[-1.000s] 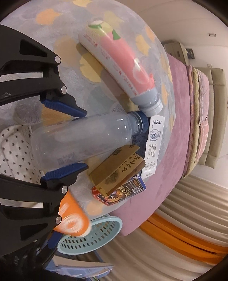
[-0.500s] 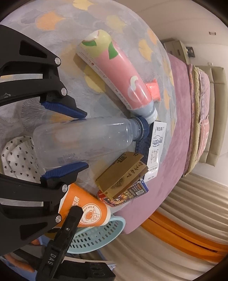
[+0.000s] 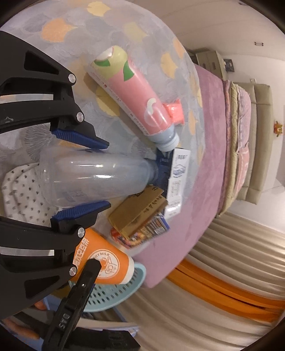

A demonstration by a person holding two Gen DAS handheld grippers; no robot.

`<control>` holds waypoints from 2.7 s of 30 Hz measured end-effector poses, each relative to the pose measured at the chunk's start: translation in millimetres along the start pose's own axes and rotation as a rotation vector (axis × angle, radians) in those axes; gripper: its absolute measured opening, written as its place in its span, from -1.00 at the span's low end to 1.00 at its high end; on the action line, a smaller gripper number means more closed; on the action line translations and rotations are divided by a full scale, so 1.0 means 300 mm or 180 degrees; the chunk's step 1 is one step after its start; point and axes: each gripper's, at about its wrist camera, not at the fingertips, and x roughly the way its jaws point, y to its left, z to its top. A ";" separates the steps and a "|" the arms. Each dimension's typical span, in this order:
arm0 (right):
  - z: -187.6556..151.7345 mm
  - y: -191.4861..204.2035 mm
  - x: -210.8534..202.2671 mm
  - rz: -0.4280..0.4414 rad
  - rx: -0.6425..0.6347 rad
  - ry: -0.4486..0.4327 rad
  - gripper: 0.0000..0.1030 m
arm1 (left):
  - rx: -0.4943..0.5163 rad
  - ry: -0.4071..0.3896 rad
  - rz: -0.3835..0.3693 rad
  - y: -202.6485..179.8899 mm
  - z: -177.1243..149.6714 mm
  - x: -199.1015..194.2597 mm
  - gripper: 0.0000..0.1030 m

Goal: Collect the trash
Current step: 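Grasp the clear plastic bottle with the left tool while the right tool grasps the orange-and-white cup, then carry the bottle and orange cup to the basket and release both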

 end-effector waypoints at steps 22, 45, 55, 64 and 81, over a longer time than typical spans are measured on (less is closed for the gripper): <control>0.060 -0.120 -0.309 -0.0116 0.0123 -0.0654 0.03 | 0.0217 -0.0348 -0.0476 -0.176 0.072 -0.155 -0.16; 0.065 -0.544 -0.524 -0.1079 0.0753 -0.1132 0.03 | 0.0850 -0.0131 -0.0957 -0.766 0.195 0.106 -0.16; 0.039 -0.644 -0.485 -0.1507 0.0815 -0.1040 0.03 | 0.0871 0.0195 -0.0941 -0.857 0.124 0.345 -0.16; 0.034 -0.690 -0.431 -0.1566 0.0826 -0.0894 0.05 | 0.0890 0.0334 -0.0903 -0.870 0.090 0.411 0.10; 0.050 -0.700 -0.385 -0.1410 0.0961 -0.0856 0.32 | 0.0737 -0.0001 -0.0857 -0.676 0.100 0.220 0.34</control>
